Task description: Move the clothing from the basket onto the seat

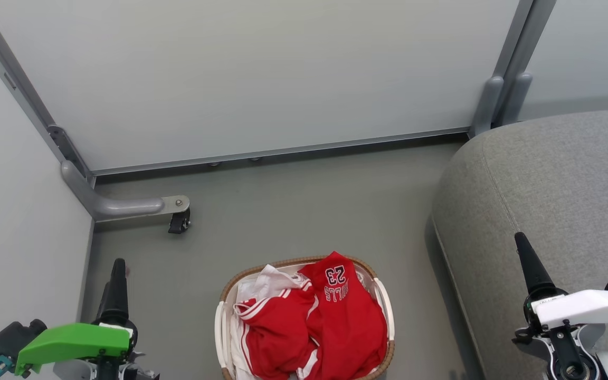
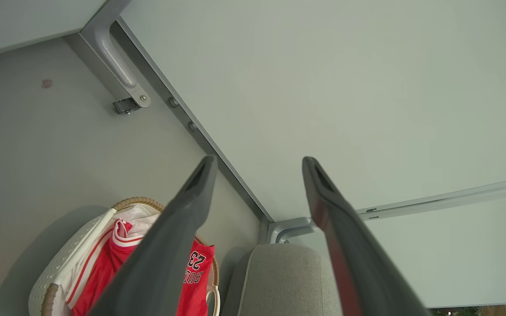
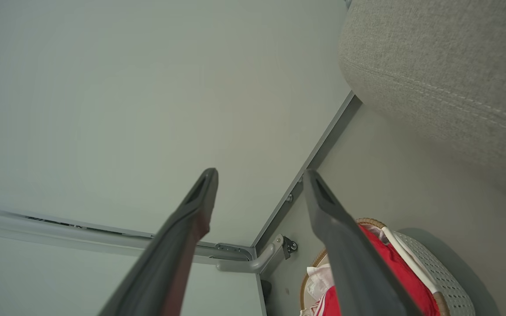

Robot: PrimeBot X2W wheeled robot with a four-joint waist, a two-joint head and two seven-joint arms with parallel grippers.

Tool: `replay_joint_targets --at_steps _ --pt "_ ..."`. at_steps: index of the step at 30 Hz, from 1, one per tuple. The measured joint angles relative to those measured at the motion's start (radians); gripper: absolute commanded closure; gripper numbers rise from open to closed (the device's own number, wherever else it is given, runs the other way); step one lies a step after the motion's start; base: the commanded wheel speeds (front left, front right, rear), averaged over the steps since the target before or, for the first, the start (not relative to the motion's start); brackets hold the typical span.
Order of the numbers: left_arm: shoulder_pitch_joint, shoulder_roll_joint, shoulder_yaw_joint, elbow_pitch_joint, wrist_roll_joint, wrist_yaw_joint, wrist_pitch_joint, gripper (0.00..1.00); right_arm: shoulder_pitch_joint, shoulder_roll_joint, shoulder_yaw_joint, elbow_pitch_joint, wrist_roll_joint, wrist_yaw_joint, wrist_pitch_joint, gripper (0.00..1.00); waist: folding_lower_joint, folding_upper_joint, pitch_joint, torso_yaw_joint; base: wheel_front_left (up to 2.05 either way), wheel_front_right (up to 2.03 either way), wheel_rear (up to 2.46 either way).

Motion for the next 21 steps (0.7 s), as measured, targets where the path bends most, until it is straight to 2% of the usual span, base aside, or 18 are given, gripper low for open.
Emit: replay_joint_targets --at_steps 7,21 --pt "0.000 0.016 -0.034 -0.002 0.154 0.009 -0.028 0.00 -0.010 -0.011 0.025 -0.007 -0.133 0.000 -0.029 0.00 0.0000 0.0000 0.001 0.002 0.00 0.00 0.00" --pt "-0.008 0.033 -0.096 0.034 0.368 0.017 -0.077 0.00 -0.026 -0.019 0.066 -0.007 -0.358 0.000 -0.079 0.00 0.0000 0.0000 0.003 0.006 0.00 0.00 0.00"
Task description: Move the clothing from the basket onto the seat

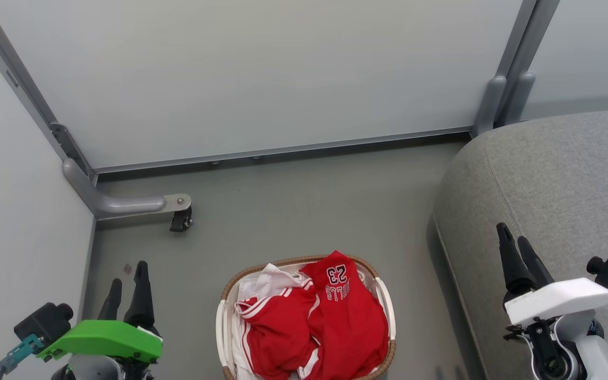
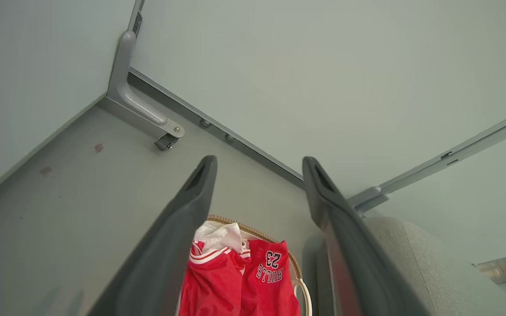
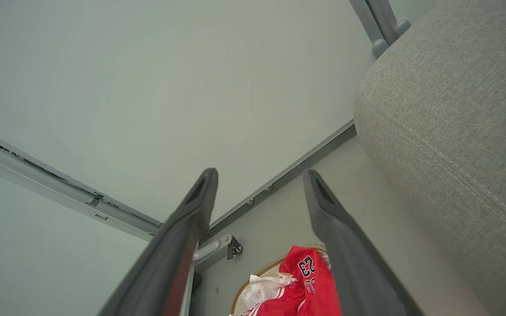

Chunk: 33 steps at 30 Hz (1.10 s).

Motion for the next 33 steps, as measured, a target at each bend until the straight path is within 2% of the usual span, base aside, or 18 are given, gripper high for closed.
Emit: replay_joint_targets --at_steps 17,33 --pt "-0.025 0.018 -0.048 0.031 0.217 0.022 -0.052 0.00 -0.039 0.011 0.019 0.029 -0.240 0.000 -0.053 0.00 0.0000 0.0000 0.000 0.001 0.00 0.00 0.00" --pt "-0.004 0.018 -0.072 0.048 0.372 0.043 -0.096 0.00 -0.024 0.029 0.029 0.061 -0.421 0.000 -0.095 0.00 0.0000 0.0000 -0.010 -0.002 0.00 0.00 0.00"
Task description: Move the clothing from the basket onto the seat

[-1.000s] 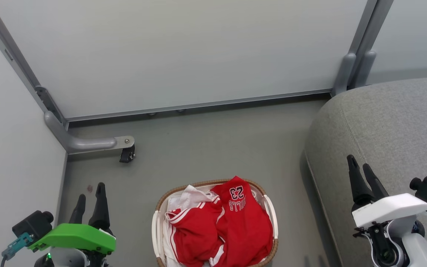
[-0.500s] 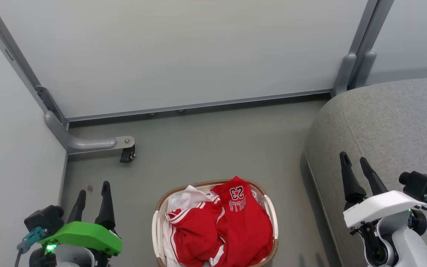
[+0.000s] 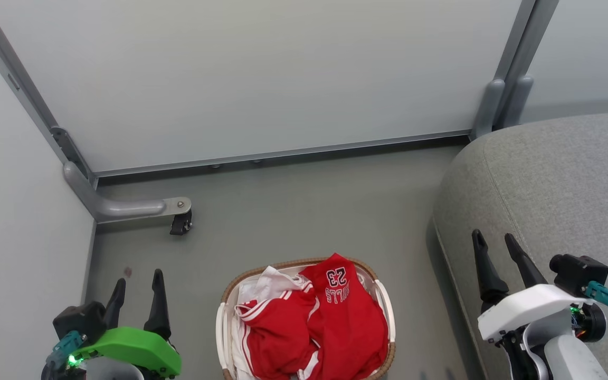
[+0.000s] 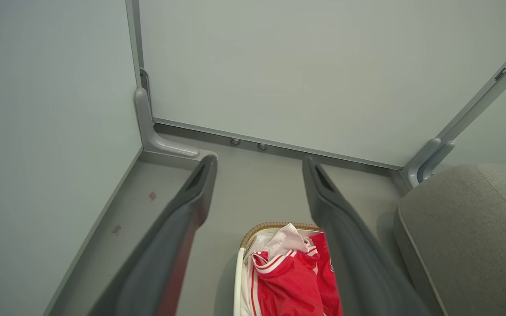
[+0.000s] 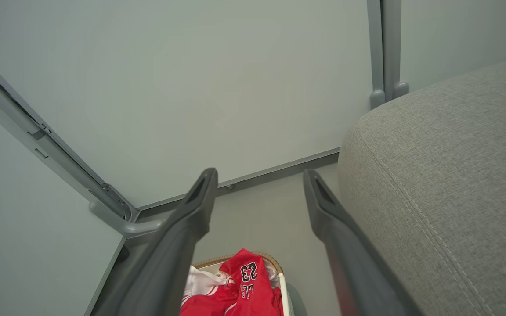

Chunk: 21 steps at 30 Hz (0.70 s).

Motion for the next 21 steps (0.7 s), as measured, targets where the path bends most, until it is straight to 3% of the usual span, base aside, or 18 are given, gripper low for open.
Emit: replay_joint_targets --at_steps 21 --pt "0.035 -0.035 0.026 -0.014 0.181 -0.009 -0.048 0.00 0.023 0.010 0.006 0.035 -0.198 0.000 -0.045 0.00 0.0000 0.0000 -0.006 0.001 0.00 0.00 0.00"
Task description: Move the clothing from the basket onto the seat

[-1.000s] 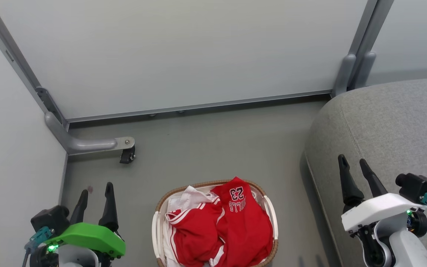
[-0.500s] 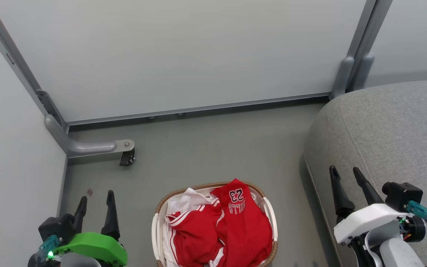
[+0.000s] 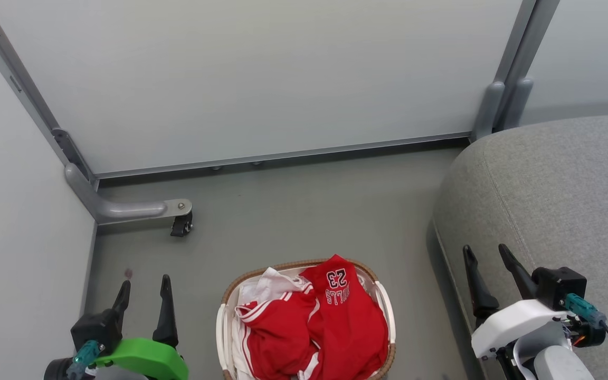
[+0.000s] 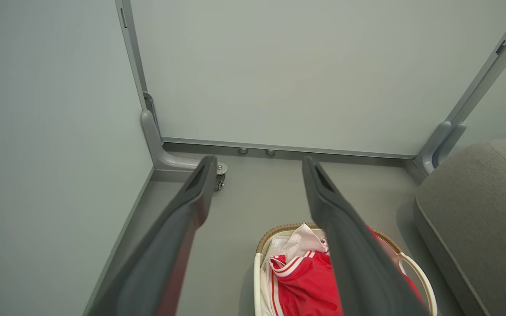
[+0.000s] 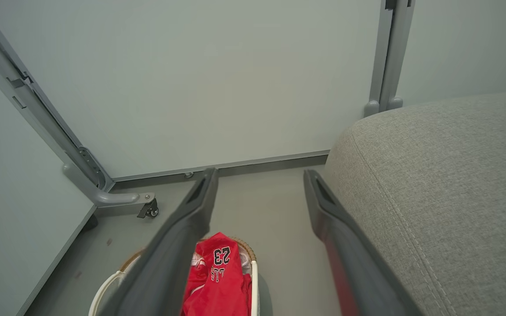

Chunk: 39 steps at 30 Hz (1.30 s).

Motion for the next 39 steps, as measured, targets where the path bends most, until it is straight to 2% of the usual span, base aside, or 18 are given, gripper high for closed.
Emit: replay_joint_targets --at_steps 9,15,29,39 --pt "0.012 -0.016 -0.002 0.024 0.058 -0.025 -0.018 0.00 0.000 0.001 0.011 0.002 -0.068 0.000 -0.020 0.00 0.0000 0.0000 0.021 -0.004 0.00 0.00 0.00" --pt "-0.038 -0.023 -0.031 0.050 0.088 -0.042 -0.029 0.00 -0.045 0.002 0.005 -0.047 -0.109 0.000 -0.031 0.00 0.0000 0.0000 0.071 -0.011 0.00 0.00 0.00" --pt "-0.307 -0.026 -0.154 0.179 0.151 -0.055 -0.054 0.00 -0.221 0.005 0.012 -0.181 -0.133 0.000 -0.057 0.00 0.0000 0.0000 0.293 -0.045 0.00 0.00 0.00" --pt "-0.450 -0.014 -0.258 0.314 0.118 -0.055 -0.057 0.00 -0.289 0.005 0.035 -0.262 -0.143 0.000 -0.057 0.00 0.0001 0.0000 0.463 -0.082 0.00 0.00 0.00"
